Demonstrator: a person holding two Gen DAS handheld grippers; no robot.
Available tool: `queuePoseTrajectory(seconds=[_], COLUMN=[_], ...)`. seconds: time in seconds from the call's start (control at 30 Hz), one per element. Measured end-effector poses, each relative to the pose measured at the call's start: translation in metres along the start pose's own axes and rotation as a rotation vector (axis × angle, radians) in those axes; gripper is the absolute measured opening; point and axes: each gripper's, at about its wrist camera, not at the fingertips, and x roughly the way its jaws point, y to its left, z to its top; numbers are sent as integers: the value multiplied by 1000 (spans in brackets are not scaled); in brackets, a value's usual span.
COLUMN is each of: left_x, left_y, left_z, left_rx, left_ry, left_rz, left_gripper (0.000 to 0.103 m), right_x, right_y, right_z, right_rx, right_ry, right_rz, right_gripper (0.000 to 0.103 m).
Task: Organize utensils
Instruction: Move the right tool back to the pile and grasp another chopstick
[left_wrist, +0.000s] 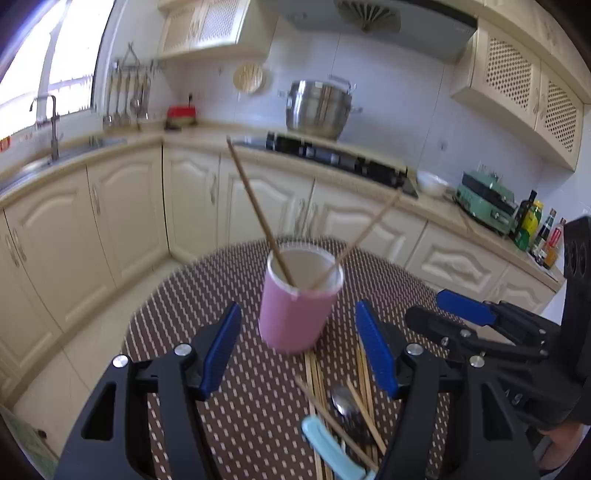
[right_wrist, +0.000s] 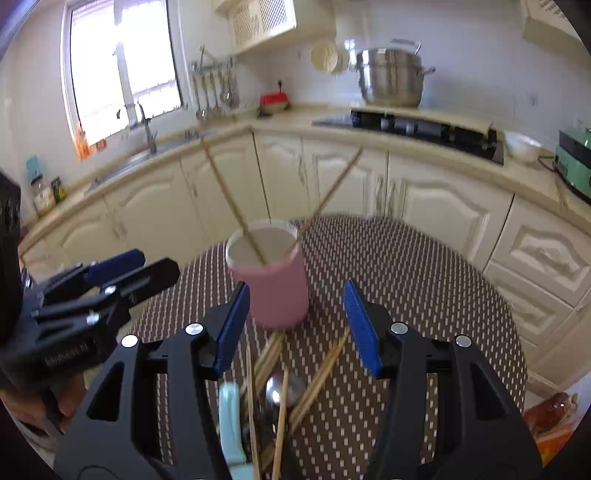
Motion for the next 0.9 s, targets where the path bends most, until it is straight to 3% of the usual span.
queuePoseTrajectory(seconds=[0.17,0.23,0.3,0.37,0.53,0.77,0.9], left_x=[8,12,18,23,31,54,75], left_y=[1,3,7,10,11,10,13], left_z=[-30,-37,-45,-52,-60,-62,-62], left_rx=[-27,-50,-82,-105,-111,-146,-182], left_ry=[103,146,190,228,282,370,426], left_rz=[-6,-10,-25,-24,-15,-9,-15], left_gripper=[63,63,63,63,63,63,63], right_x=[16,26,35,43,54,66,66], right_y=[-7,-9,-11,-14,-11,-11,-17], right_z=[-41,-55,-65,-72,-81,-80,-75], right_rx=[11,24,45,65,82,93,104], right_ry=[143,199,246,273,298,311,291], right_rz=[22,42,70,90,114,136,146], right_gripper=[53,48,36,36,32,9,7])
